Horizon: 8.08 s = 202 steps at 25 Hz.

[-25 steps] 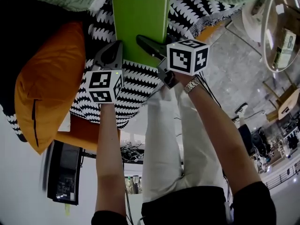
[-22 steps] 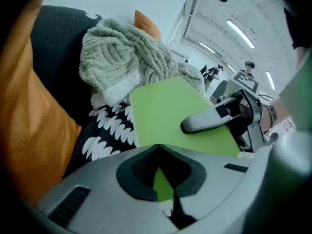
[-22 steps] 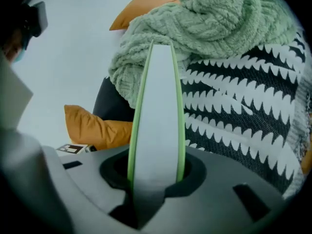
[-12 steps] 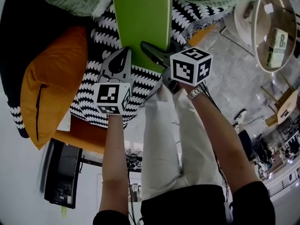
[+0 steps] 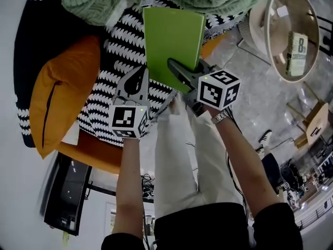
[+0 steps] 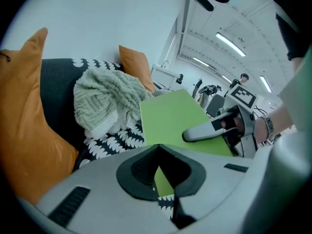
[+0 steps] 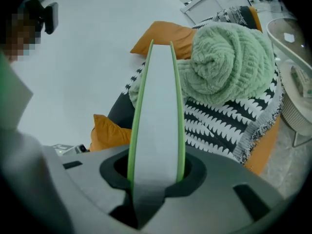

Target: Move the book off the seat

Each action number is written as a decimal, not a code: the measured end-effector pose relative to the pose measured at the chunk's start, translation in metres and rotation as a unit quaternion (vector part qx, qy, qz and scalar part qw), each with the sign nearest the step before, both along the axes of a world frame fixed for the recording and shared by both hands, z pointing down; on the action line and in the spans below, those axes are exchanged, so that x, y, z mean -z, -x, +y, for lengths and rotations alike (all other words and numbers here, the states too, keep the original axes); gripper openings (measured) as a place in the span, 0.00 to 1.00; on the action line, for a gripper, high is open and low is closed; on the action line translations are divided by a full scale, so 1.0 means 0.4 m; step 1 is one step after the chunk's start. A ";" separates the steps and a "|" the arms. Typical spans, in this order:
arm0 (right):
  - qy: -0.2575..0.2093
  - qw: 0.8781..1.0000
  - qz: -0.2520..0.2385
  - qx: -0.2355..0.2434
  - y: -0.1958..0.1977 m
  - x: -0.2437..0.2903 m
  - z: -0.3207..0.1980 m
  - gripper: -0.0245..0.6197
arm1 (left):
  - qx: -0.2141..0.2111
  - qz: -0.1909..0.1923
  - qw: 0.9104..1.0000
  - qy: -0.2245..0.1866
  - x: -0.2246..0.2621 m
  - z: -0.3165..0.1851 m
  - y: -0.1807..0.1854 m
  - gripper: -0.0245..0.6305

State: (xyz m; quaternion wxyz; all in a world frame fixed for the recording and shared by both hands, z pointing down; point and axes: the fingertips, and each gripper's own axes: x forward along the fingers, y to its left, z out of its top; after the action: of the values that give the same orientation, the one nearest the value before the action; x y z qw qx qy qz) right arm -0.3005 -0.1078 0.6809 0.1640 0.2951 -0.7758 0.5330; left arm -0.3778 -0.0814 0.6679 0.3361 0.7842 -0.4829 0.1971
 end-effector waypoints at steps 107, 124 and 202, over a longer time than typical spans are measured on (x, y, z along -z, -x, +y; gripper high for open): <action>-0.351 0.888 0.016 -0.298 -0.709 1.365 0.622 0.24 | -0.291 0.159 0.875 -0.352 1.422 0.476 -0.705 0.05; -0.333 0.844 0.049 -0.418 -1.001 1.346 0.800 0.24 | -0.411 0.192 0.832 -0.321 1.412 0.612 -1.031 0.05; -0.245 0.868 0.071 -0.427 -1.933 1.149 0.312 0.24 | -0.435 0.180 0.835 -0.284 1.267 0.132 -1.994 0.05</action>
State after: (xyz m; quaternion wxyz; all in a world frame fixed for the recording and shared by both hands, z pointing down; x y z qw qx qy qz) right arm 0.4727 0.0168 0.2212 -0.1019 0.6653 -0.6661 0.3214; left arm 0.4198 -0.0286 0.1611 0.0594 0.9961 -0.0570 0.0324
